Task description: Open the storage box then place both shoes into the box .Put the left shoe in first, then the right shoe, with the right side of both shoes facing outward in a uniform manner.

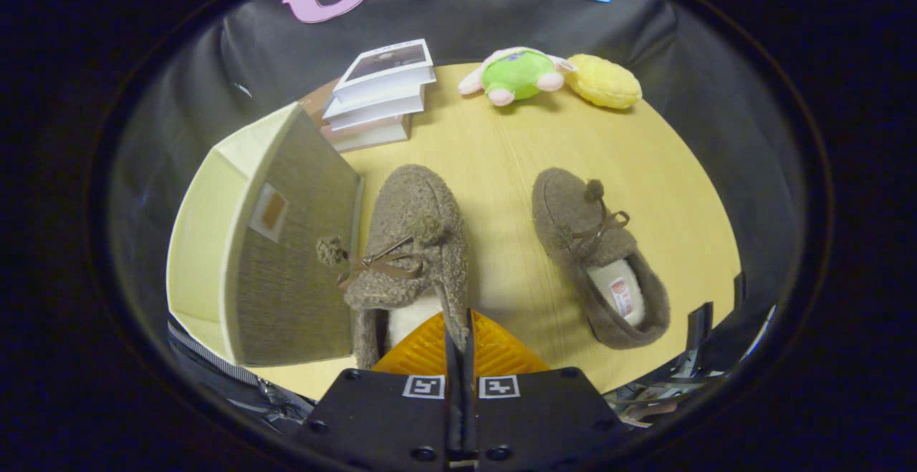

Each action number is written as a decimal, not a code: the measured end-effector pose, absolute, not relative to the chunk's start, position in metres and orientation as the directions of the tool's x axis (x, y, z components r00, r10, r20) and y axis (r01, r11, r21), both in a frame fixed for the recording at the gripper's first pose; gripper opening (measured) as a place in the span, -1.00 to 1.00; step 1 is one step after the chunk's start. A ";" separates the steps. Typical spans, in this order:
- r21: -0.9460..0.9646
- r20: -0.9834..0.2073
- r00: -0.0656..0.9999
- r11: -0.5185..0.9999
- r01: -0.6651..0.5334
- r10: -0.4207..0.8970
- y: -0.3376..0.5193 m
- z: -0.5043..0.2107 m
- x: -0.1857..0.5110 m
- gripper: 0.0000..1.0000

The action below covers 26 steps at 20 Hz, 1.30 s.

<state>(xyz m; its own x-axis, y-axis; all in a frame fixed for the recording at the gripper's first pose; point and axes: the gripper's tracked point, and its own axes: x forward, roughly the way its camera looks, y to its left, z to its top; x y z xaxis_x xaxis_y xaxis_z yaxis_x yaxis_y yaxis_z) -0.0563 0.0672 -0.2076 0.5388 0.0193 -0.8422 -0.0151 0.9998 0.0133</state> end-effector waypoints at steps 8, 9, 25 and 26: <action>-0.135 -0.791 0.586 0.984 0.112 -0.175 0.112 -0.071 -0.060 -0.93; -0.137 -0.788 0.588 0.983 0.123 -0.184 0.126 -0.059 -0.060 -0.93; -0.096 -0.917 0.392 0.994 -0.044 -0.071 0.303 -0.196 -0.024 -0.92; -0.092 -0.925 0.376 0.993 -0.069 -0.060 0.308 -0.207 -0.026 -0.92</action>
